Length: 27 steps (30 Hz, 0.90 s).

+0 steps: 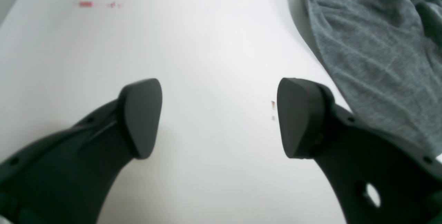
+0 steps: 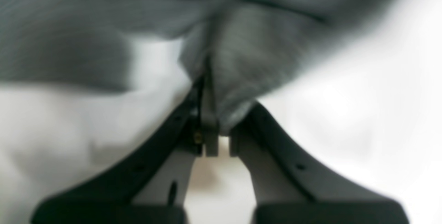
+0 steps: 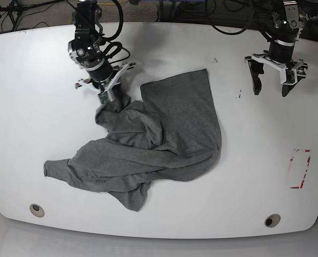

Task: Fold the T-shirt properly
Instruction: 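Lift and pull the shirt edge away with the right gripper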

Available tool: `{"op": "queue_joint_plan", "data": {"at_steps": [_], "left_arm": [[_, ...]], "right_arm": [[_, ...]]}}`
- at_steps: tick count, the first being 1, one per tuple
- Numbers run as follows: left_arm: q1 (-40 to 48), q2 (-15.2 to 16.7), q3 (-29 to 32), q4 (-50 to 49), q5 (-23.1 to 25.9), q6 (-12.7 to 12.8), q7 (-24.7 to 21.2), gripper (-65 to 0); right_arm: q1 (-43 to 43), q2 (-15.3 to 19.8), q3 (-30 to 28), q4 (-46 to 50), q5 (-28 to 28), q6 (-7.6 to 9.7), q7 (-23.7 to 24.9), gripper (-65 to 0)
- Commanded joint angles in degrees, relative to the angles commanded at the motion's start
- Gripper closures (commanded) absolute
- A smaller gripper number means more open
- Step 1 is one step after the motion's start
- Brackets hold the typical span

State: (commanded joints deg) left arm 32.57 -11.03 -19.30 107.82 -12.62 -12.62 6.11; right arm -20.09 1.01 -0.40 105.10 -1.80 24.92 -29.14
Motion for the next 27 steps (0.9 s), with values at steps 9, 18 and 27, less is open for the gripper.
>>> {"op": "queue_joint_plan", "data": {"at_steps": [9,18,27], "left_arm": [[-1.1,-0.4,-6.9,-1.3,-3.9,-0.2,0.1,-49.2],[-5.5,-3.0,-17.1,-5.2,-7.1,-3.8,5.9,-49.2],[-10.2,-3.1,-26.2,-7.7,-7.0,-10.1,10.9,-49.2]], "right_arm": [[-2.2,1.1,-15.4,1.3,-0.1,-0.09,0.0,0.0],[4.6,4.7,-29.9,0.8,0.0,-0.09,-2.7,0.0],[15.6,4.7,-41.0,-2.9,0.2,-0.09,-11.3,-6.0]]}}
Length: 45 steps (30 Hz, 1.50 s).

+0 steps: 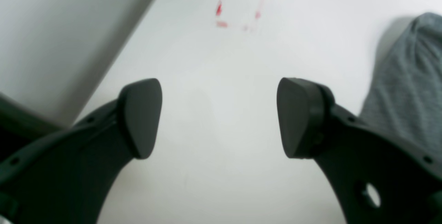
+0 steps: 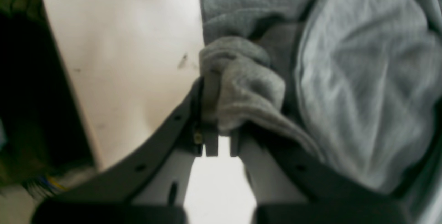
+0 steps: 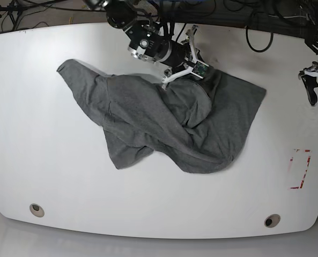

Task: Fold the T-shirt properly
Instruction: 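Lift and pull the shirt edge away with the right gripper, then lower the right gripper and grasp the shirt hem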

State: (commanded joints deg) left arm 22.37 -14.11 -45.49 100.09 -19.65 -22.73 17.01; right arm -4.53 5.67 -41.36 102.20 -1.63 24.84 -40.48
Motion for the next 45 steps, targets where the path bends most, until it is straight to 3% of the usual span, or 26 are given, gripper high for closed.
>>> {"op": "queue_joint_plan", "data": {"at_steps": [9,12,19,24,32,35,41,45], "left_arm": [[-0.4,0.1,-0.5,-0.1,0.0,0.0,0.5,-49.2],[-0.4,0.3,0.2,-0.1,0.0,0.1,0.5,-49.2],[-0.4,0.3,2.2,-0.2,0.0,0.2,0.5,-49.2],[-0.4,1.9,2.2,-0.1,0.0,0.2,0.5,-49.2],[-0.4,2.2,3.4,-0.1,0.0,0.2,0.5,-49.2],[-0.4,2.9,3.4,-0.1,0.0,0.2,0.5,-49.2],[-0.3,3.4,5.1,-0.1,0.1,0.2,0.5,-49.0],[-0.2,3.5,5.5,-0.2,0.1,0.2,0.5,-49.0]], "right_arm": [[0.0,2.2,-0.4,8.8,0.4,0.44,-1.1,-41.4],[0.4,2.8,-0.4,10.6,0.4,0.53,-0.9,-47.2],[3.3,3.4,2.3,10.7,0.4,0.53,0.8,-45.7],[7.1,3.6,6.8,9.5,0.4,0.53,1.4,-45.3],[15.0,3.7,15.6,-0.7,0.4,0.97,3.3,-45.3],[17.2,3.6,19.5,-6.4,0.4,3.34,6.4,-45.3],[21.9,1.8,27.4,-19.1,0.0,9.93,11.2,-45.3],[23.8,1.4,30.4,-24.8,-0.1,12.48,12.3,-45.3]]}}
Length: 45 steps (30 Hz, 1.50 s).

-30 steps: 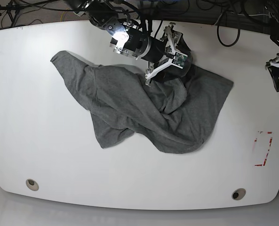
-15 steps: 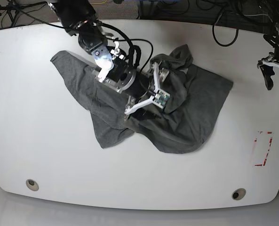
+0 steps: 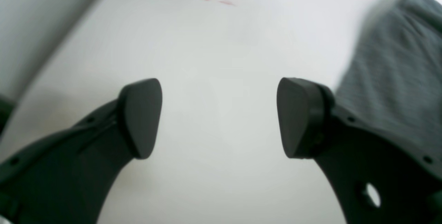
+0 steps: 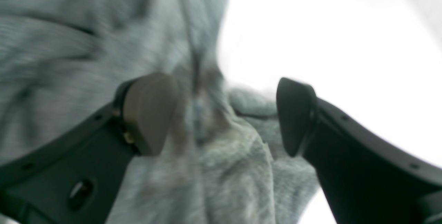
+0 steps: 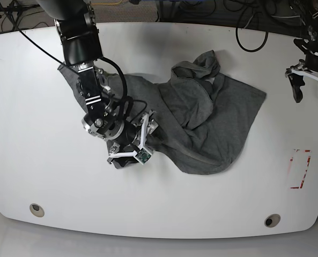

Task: Fold the T-shirt properly
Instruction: 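Lower the right gripper and grasp the shirt hem, then move the left gripper down onto the shirt's opposite edge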

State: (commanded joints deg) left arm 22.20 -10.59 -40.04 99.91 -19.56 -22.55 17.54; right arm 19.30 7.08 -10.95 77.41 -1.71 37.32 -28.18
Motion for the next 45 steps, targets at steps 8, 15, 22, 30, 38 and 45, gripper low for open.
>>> {"op": "queue_joint_plan", "data": {"at_steps": [8,15,22,30,38,45], "left_arm": [[0.2,0.0,0.4,-2.2,0.0,0.0,0.0,-49.0],[0.2,0.0,0.4,-2.7,0.0,-0.1,0.0,-49.0],[0.2,0.0,0.4,-2.8,0.0,-0.2,0.0,-49.0],[0.2,0.0,0.4,-2.9,0.0,-0.2,0.0,-49.0],[0.8,-0.1,3.2,-2.9,0.0,-0.3,0.0,-49.0],[1.6,0.0,8.0,-2.7,-0.4,-0.4,0.1,-49.2]], "right_arm": [[1.6,-0.1,1.8,-8.3,0.4,1.32,2.8,-45.3],[1.6,-0.1,1.8,-13.6,0.4,0.88,7.5,-44.7],[2.4,-0.2,1.8,-15.1,0.4,0.88,8.5,-27.0],[1.4,-0.3,1.8,-11.5,0.4,0.79,7.9,0.0],[-0.4,-0.3,1.8,-2.4,0.4,0.7,2.4,0.0],[-2.4,-2.1,1.8,6.9,-0.1,0.7,-2.2,0.0]]}}
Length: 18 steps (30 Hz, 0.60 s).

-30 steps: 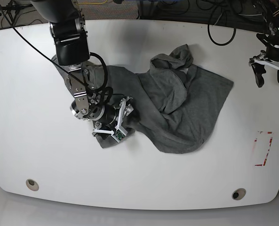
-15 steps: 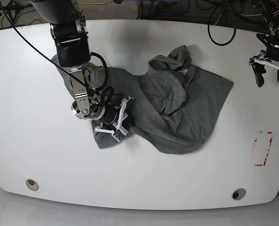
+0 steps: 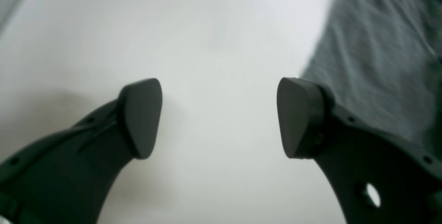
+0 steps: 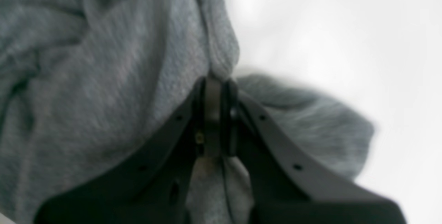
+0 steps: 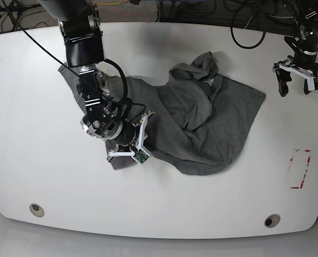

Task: Fold the T-shirt properly
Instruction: 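Move the left gripper down onto the shirt's opposite edge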

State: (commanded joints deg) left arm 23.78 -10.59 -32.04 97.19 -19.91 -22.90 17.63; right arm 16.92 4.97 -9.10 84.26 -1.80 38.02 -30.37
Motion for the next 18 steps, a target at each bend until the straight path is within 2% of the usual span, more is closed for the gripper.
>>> {"op": "queue_joint_plan", "data": {"at_steps": [7,10,13,18], "left_arm": [[1.2,0.3,6.7,0.0,-0.2,0.0,0.1,-49.3],[1.3,1.7,8.5,0.0,-1.3,0.0,0.1,-49.4],[1.5,2.4,8.8,-0.1,-3.1,-0.1,1.0,-52.6],[-0.4,3.3,8.3,-0.5,-5.2,0.4,5.4,-60.3]], "right_arm": [[-0.4,-0.2,-0.2,6.8,0.0,0.0,-3.1,0.0],[-0.4,-0.2,-0.3,8.4,0.0,0.0,-3.1,0.0],[-0.4,-0.2,-0.3,9.1,0.0,0.0,-3.1,0.0],[-0.4,-0.2,-0.3,9.2,0.0,0.0,-3.1,0.0]]}}
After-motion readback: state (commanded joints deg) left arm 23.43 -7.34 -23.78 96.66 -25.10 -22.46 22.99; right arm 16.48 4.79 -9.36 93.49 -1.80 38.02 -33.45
